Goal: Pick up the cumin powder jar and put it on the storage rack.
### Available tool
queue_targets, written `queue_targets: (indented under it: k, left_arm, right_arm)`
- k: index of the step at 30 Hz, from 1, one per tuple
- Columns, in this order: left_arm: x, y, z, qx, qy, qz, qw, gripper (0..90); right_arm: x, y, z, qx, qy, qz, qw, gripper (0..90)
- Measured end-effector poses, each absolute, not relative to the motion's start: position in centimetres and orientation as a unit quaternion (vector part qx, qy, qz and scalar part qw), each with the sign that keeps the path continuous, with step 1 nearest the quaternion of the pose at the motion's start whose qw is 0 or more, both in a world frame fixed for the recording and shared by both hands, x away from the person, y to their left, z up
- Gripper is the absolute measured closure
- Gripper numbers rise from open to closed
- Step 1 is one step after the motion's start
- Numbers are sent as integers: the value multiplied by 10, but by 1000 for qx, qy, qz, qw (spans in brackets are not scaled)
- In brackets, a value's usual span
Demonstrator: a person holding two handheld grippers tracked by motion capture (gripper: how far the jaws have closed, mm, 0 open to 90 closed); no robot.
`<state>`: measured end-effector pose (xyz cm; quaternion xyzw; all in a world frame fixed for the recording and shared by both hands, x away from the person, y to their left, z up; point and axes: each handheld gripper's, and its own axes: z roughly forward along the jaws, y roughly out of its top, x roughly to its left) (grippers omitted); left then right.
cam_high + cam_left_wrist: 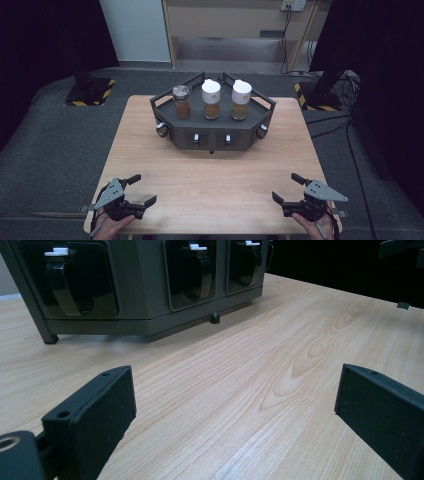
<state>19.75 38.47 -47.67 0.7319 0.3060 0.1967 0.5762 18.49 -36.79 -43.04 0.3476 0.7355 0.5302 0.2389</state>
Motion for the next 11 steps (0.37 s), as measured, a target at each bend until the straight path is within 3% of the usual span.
queue_targets:
  k: [11]
  left_arm:
    - [198, 384, -477, 733, 305, 195, 576, 19]
  right_arm:
    - [186, -368, -430, 349, 737, 529, 236, 36]
